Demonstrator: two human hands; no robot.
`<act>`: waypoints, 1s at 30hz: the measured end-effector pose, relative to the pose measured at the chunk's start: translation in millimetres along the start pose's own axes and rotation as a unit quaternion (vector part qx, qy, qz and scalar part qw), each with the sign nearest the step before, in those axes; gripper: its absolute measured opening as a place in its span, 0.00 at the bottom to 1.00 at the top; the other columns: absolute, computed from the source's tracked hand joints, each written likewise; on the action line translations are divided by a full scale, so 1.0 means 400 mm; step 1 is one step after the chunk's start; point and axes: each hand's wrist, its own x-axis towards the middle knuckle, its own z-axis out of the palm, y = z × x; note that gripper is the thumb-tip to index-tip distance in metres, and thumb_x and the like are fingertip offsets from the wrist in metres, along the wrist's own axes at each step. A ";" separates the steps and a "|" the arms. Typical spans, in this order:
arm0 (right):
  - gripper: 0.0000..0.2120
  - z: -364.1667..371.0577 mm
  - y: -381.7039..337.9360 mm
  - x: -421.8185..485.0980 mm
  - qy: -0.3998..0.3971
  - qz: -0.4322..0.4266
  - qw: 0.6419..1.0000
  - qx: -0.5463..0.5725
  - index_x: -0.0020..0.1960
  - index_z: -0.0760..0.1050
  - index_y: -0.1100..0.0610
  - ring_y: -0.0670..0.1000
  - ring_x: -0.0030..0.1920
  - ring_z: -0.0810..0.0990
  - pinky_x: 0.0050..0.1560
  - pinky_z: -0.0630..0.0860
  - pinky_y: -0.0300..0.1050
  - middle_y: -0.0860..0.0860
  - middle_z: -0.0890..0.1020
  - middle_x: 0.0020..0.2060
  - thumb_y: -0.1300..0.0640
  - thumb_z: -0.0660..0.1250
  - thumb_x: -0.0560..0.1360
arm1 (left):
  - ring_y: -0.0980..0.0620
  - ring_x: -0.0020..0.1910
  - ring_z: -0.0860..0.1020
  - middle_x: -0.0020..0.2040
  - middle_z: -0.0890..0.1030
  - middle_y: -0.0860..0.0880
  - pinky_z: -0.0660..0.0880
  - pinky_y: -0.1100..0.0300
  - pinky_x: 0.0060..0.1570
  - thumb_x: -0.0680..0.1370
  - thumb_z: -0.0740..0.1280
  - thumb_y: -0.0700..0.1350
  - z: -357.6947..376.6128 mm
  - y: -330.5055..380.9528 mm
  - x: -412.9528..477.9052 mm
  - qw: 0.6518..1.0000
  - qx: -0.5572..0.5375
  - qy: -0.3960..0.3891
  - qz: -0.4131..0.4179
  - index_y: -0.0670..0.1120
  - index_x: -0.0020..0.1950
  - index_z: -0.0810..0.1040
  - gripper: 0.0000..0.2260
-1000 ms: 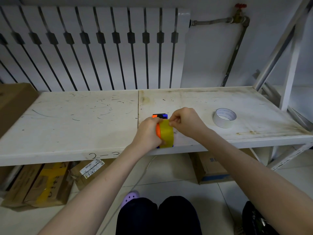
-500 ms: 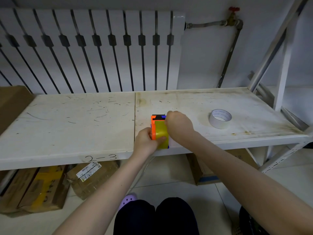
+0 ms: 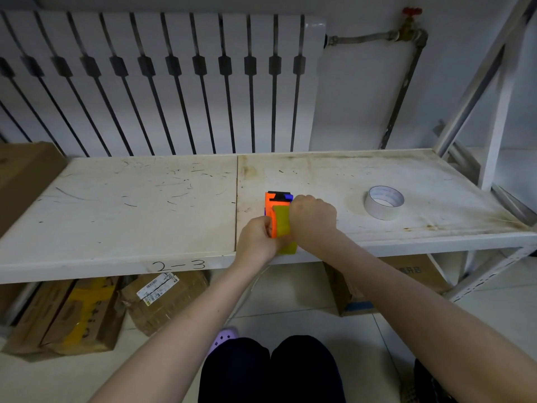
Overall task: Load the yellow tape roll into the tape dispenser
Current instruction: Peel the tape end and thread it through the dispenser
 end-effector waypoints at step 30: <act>0.06 0.005 0.071 -0.064 0.182 -0.087 0.880 0.430 0.41 0.74 0.53 0.49 0.40 0.76 0.40 0.73 0.44 0.46 0.78 0.37 0.57 0.63 0.77 | 0.50 0.33 0.68 0.31 0.68 0.49 0.64 0.55 0.37 0.69 0.72 0.54 -0.066 0.020 0.035 0.996 0.002 -0.086 0.028 0.41 0.37 0.72 0.17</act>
